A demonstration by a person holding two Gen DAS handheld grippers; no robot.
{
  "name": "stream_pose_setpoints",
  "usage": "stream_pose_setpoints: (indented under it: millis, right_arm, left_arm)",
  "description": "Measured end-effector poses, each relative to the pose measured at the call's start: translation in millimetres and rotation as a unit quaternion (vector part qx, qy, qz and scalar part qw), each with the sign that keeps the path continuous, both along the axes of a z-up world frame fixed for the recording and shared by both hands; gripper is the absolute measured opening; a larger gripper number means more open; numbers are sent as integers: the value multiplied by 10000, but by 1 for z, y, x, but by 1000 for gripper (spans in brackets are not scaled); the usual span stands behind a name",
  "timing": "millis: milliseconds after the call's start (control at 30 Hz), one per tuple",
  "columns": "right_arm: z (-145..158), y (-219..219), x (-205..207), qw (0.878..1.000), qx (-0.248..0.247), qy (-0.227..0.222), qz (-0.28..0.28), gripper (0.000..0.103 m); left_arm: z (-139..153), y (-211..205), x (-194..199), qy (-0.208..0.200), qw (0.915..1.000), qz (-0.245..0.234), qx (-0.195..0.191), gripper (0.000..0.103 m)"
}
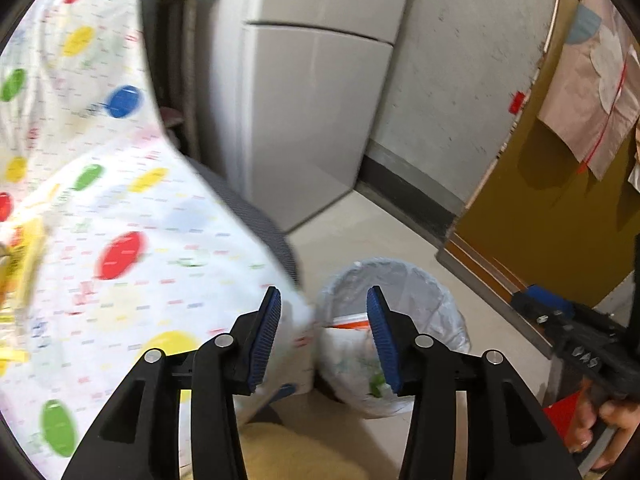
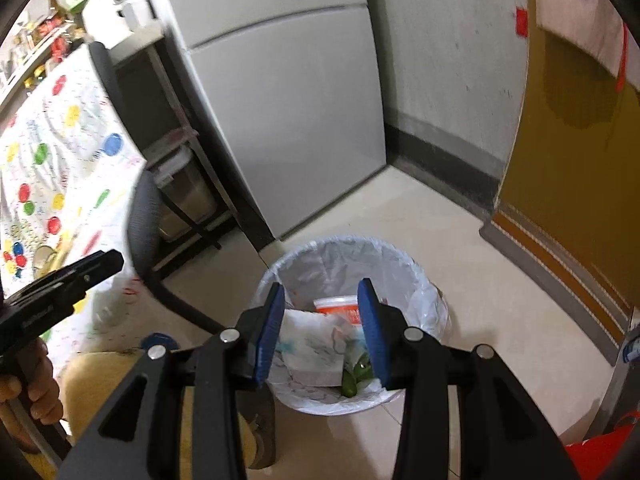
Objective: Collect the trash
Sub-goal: 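Move both tools back over the chair seat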
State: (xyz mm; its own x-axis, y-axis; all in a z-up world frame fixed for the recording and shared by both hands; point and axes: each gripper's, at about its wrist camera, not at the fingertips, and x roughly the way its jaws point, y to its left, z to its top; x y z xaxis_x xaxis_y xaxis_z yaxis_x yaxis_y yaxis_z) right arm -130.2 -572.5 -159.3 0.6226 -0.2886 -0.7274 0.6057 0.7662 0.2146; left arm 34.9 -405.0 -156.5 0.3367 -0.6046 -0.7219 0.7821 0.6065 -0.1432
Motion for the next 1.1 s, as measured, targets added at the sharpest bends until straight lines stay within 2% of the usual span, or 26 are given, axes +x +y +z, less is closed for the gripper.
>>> stream_pose_setpoints:
  millis: [67, 233, 300, 433, 533, 667, 700, 733, 867, 967, 1100]
  right_arm:
    - [14, 10, 0, 9998, -85, -134, 77, 44]
    - [56, 52, 12, 9964, -362, -573, 510, 46]
    - [72, 72, 20, 9932, -450, -739, 775, 51]
    - [87, 110, 45, 9860, -491, -827, 1361, 52]
    - [87, 140, 70, 9799, -487, -729, 1794, 56]
    - [80, 180, 105, 9700, -403, -556, 2330, 58]
    - [79, 189, 111, 9673, -392, -523, 2449, 61]
    - [77, 200, 119, 9646, -388, -490, 2561, 63]
    - [69, 237, 147, 9535, -308, -309, 2982, 67]
    - [67, 257, 165, 9464, -323, -218, 3205, 70]
    - [65, 274, 188, 9404, -403, -137, 3374, 75]
  left_arm:
    - [8, 20, 2, -107, 9999, 121, -39, 55]
    - [26, 77, 7, -359, 9981, 500, -87, 58]
    - [32, 102, 9, -409, 9971, 634, -131, 60]
    - [39, 156, 13, -547, 9928, 1065, -10, 61]
    - [42, 191, 21, -504, 9888, 1402, 62, 61]
    - [44, 251, 33, -550, 9774, 2039, 138, 62]
    - [44, 266, 36, -561, 9734, 2214, 168, 65]
    - [44, 280, 40, -552, 9699, 2367, 176, 73]
    - [46, 327, 52, -496, 9555, 2903, 186, 75]
    - [48, 350, 60, -478, 9460, 3198, 230, 82]
    - [52, 371, 71, -446, 9366, 3468, 222, 84]
